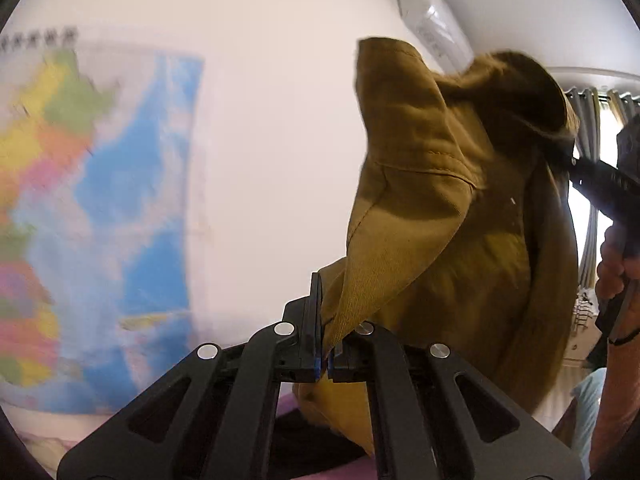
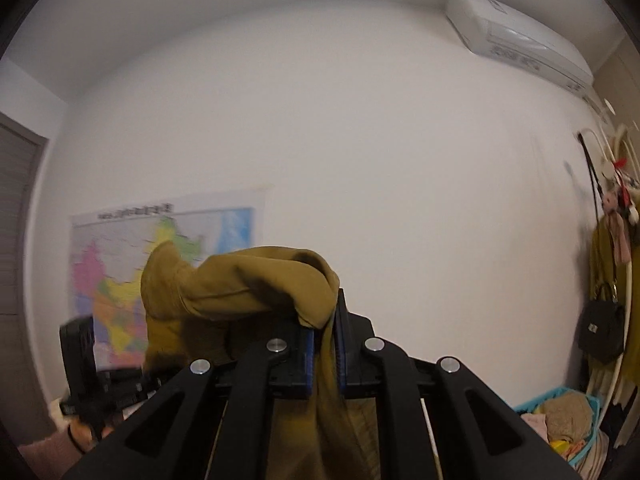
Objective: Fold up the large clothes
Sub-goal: 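Swing the held olive shirt out and lay it flat on the bed with the right gripper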
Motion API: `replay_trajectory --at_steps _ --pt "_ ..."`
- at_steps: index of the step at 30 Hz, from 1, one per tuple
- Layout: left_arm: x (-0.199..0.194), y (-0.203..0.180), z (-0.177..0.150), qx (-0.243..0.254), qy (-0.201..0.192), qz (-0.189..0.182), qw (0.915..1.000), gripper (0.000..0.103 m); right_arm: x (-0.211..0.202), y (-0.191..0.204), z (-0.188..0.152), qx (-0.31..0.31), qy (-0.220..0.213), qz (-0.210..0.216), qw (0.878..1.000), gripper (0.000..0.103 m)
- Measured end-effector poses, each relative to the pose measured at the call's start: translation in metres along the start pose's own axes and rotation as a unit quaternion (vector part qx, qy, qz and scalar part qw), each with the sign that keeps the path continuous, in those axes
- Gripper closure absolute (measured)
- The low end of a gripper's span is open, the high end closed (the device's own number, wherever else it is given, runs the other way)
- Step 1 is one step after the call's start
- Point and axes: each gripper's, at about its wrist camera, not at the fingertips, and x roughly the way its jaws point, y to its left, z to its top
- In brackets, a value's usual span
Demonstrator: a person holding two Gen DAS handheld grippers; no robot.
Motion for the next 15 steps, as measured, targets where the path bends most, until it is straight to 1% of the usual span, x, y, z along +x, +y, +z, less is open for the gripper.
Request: replay_trajectory --at_steps 2,3,4,5,6,7,8,9,10,11,13,14,15 --pt "-0.041 0.004 0.008 0.01 -0.014 0.009 0.9998 0.101 -0.019 0.011 0.005 0.003 -0.003 0.033 0.999 0.095" --pt "-0.067 0.009 0.011 0.017 -0.022 0.019 0.9994 0.101 -0.03 0.017 0.006 0.0 -0.003 0.047 0.999 0.095" --pt "-0.081 0.009 0.013 0.024 -0.028 0.025 0.999 0.101 -0.042 0.027 0.007 -0.005 -0.003 0.063 0.998 0.095" --pt "-0.104 0.009 0.013 0.037 -0.036 0.04 0.9979 0.101 -0.05 0.033 0.006 -0.009 -0.003 0.073 0.997 0.095" --pt "-0.124 0.006 0.012 0.052 -0.039 0.058 0.9962 0.101 -0.058 0.042 0.005 -0.008 -0.002 0.091 0.996 0.095" --pt "-0.147 -0.009 0.019 0.06 -0.042 0.071 0.9948 0.101 -0.07 0.05 0.005 -0.008 -0.002 0.115 0.993 0.095" --pt "-0.166 -0.014 0.021 0.064 -0.043 0.084 0.9935 0.101 -0.076 0.057 0.004 -0.011 -0.005 0.128 0.992 0.095" --pt "-0.184 -0.015 0.027 0.064 -0.04 0.099 0.9922 0.101 -0.086 0.063 0.003 -0.009 -0.01 0.141 0.99 0.095" --pt "-0.214 -0.02 0.026 0.062 -0.035 0.118 0.9905 0.101 -0.097 0.07 0.002 -0.003 -0.011 0.16 0.987 0.095" --pt "-0.234 -0.019 0.026 0.058 -0.031 0.128 0.9896 0.101 -0.104 0.073 0.001 0.0 -0.01 0.176 0.984 0.095" --pt "-0.265 -0.029 0.024 0.074 -0.025 0.154 0.985 0.101 -0.114 0.087 -0.009 -0.001 -0.008 0.213 0.977 0.095" --pt "-0.272 -0.033 0.021 0.081 -0.019 0.169 0.9821 0.101 -0.113 0.095 -0.016 -0.007 0.0 0.221 0.975 0.095" --pt "-0.279 -0.033 0.017 0.083 -0.007 0.176 0.9808 0.101 -0.109 0.1 -0.024 -0.009 0.009 0.229 0.973 0.095"
